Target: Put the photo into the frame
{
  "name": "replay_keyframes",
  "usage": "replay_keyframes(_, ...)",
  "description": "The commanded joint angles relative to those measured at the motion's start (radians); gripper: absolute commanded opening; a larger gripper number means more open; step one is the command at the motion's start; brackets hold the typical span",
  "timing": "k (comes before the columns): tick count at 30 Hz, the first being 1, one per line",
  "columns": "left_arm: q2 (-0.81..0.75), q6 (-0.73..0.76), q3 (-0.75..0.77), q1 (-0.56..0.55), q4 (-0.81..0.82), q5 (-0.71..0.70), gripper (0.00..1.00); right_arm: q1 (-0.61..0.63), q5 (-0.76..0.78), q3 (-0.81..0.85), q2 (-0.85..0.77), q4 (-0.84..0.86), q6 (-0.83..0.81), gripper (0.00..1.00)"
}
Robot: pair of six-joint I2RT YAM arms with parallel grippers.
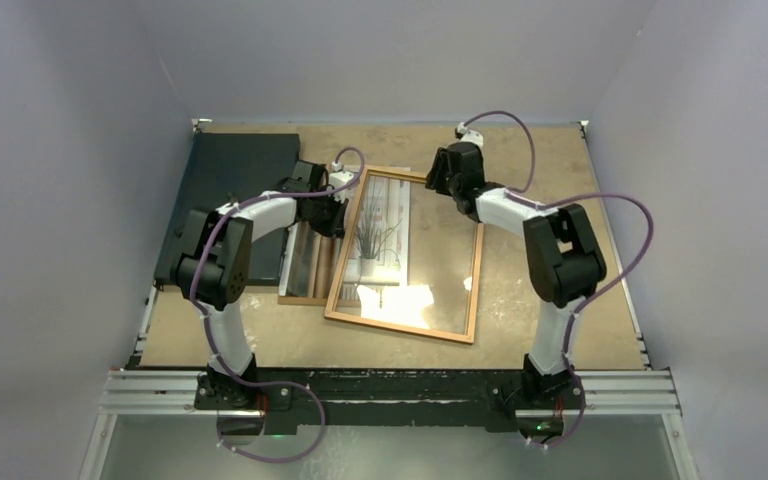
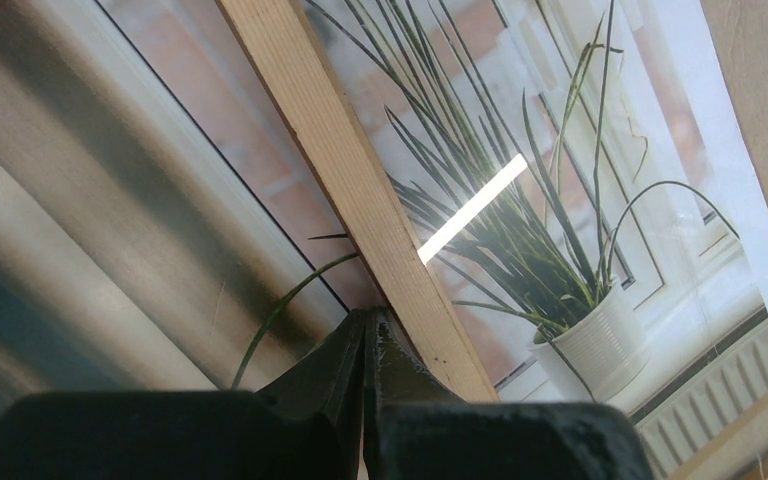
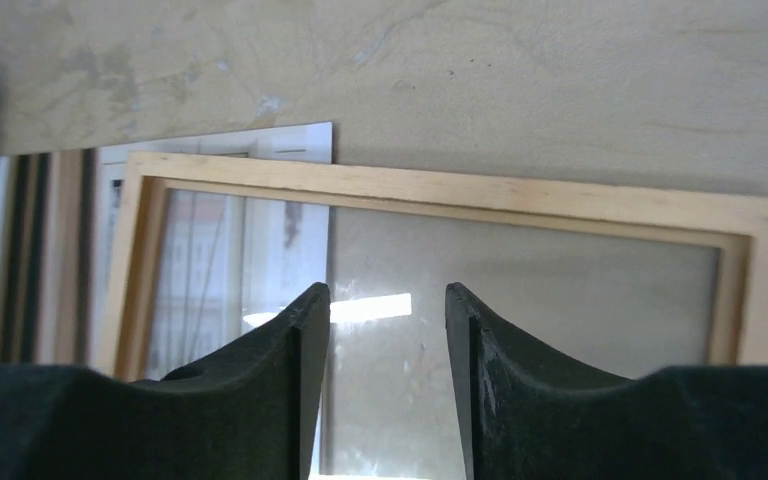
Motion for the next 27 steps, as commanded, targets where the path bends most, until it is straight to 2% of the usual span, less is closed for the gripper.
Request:
replay_keyframes(1,-0.036,0.058,-0.024,0.012,-0.034,-0.009,0.00,-0.031,0.064,-0.081,-0.210,-0.096,0.062,0.52)
replay_keyframes(4,-0.040,0.077,-0.041,0.011,-0.028,-0.015,0.00,-0.075,0.093,-0.162,-0.284,-0.187,0.090,0.52)
replay_keyframes(7,-0.040,0.086,-0.048,0.003,-0.027,-0.011,0.00,-0.115,0.100,-0.249,-0.328,-0.257,0.107,0.48)
replay_keyframes(13,-0.032,0.085,-0.051,-0.022,-0.025,-0.003,0.00,-0.126,0.065,-0.420,-0.374,-0.245,0.107,0.42)
replay_keyframes(19,-0.024,0.089,-0.050,-0.042,-0.023,-0.007,0.00,-0.141,0.043,-0.444,-0.363,-0.238,0.100,0.37)
replay_keyframes(23,-0.016,0.095,-0.048,-0.062,-0.021,-0.013,0.00,-0.183,0.052,-0.440,-0.363,-0.242,0.091,0.29)
replay_keyframes(27,0.003,0.097,-0.030,-0.084,-0.022,-0.025,0.00,-0.231,0.070,-0.418,-0.360,-0.248,0.065,0.27)
